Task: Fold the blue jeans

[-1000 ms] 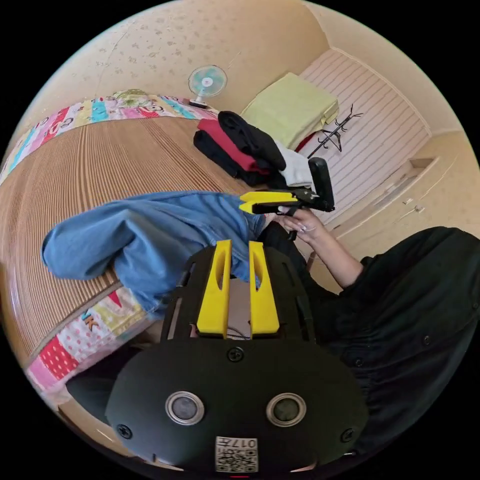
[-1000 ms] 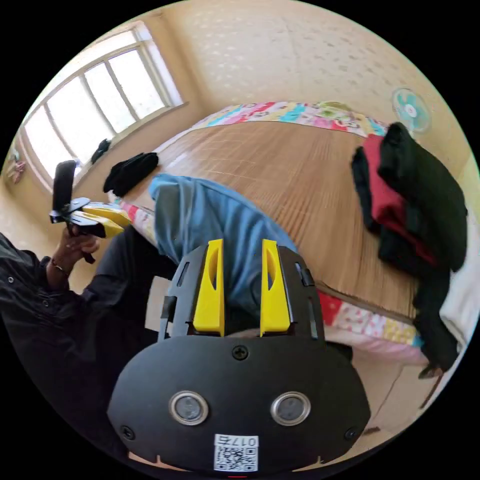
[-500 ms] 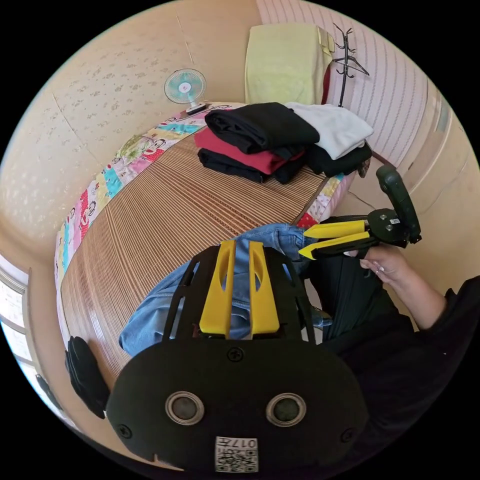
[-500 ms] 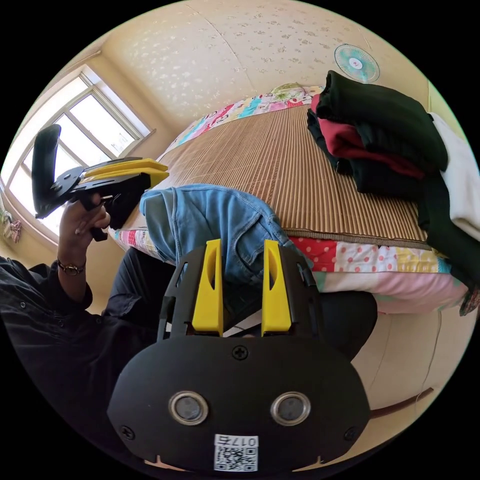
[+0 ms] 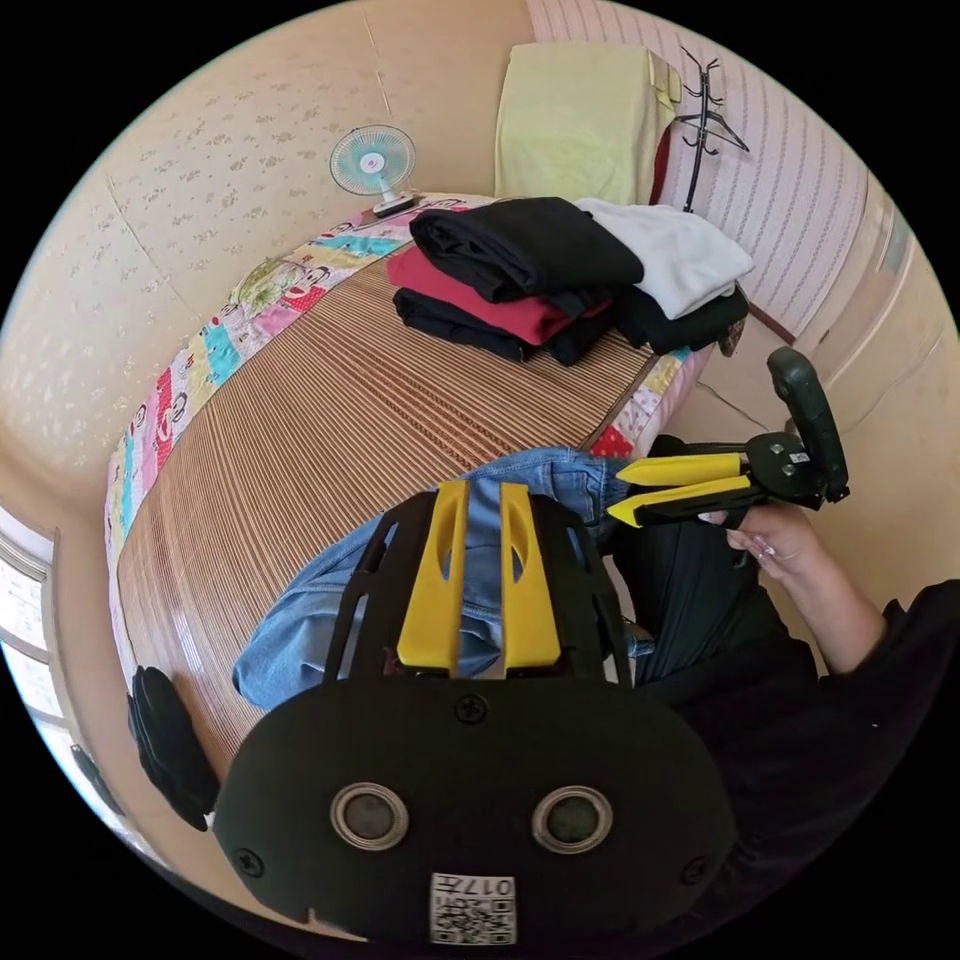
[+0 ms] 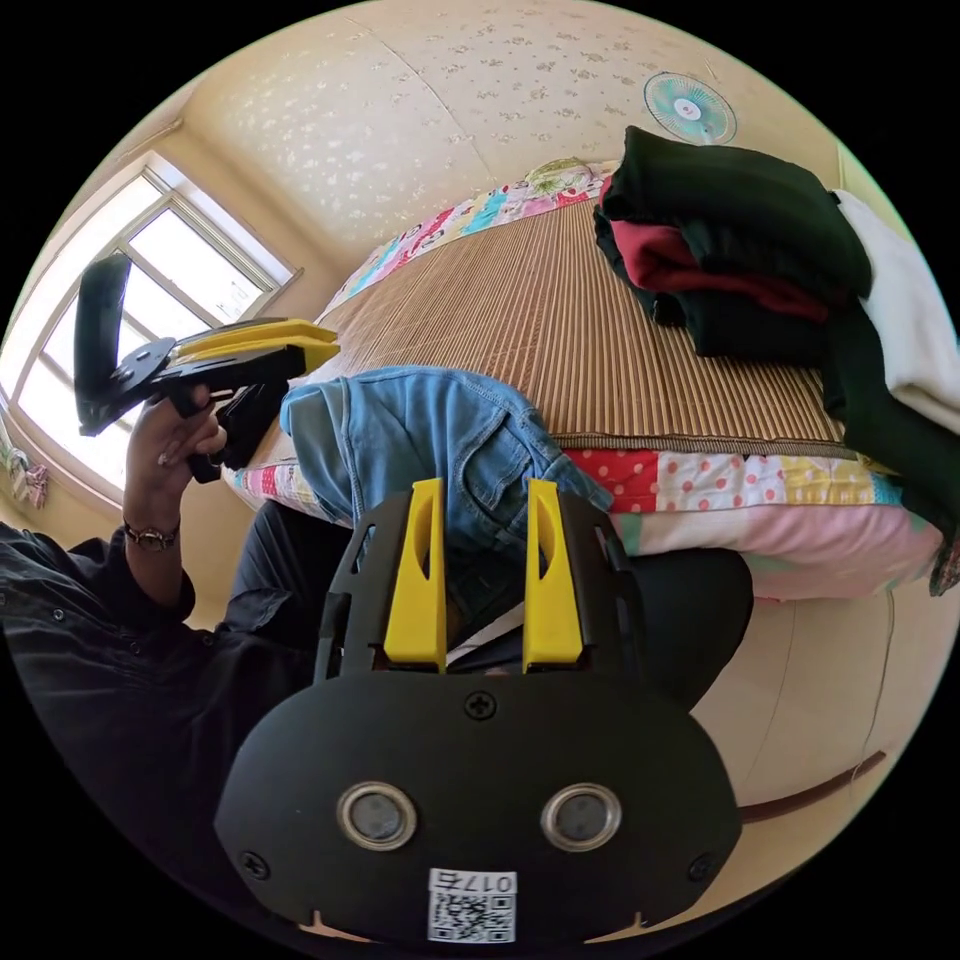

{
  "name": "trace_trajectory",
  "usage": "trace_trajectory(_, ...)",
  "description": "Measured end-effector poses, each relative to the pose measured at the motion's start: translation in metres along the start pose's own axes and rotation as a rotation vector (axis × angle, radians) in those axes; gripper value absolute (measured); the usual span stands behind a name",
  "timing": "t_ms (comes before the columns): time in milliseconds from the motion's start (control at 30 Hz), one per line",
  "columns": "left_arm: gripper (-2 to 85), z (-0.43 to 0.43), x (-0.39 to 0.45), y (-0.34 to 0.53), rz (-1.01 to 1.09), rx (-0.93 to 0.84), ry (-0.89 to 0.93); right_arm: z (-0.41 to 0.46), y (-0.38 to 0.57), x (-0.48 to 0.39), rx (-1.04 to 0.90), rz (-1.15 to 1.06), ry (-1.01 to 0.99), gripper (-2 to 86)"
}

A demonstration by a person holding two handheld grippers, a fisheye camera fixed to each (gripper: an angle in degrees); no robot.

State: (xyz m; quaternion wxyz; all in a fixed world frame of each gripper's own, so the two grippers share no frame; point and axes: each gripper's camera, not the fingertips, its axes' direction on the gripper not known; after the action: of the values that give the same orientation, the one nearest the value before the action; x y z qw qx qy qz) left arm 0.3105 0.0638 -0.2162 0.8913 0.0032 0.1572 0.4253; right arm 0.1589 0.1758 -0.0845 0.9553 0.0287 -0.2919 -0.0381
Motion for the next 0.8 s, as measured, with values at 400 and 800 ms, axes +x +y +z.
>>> trace_trajectory(400, 13.3, 0.174, 0.058, -0.077, 0.645, -0.433, 0.022, -0.043, 0.039, 0.055, 0.084, 0.094, 0.072, 12.3)
trace_trajectory(800, 0.9, -0.063, -0.172, 0.005, -0.019, 0.384, 0.441, -0.071, 0.071, 0.112, 0.122, 0.141, -0.177, 15.0)
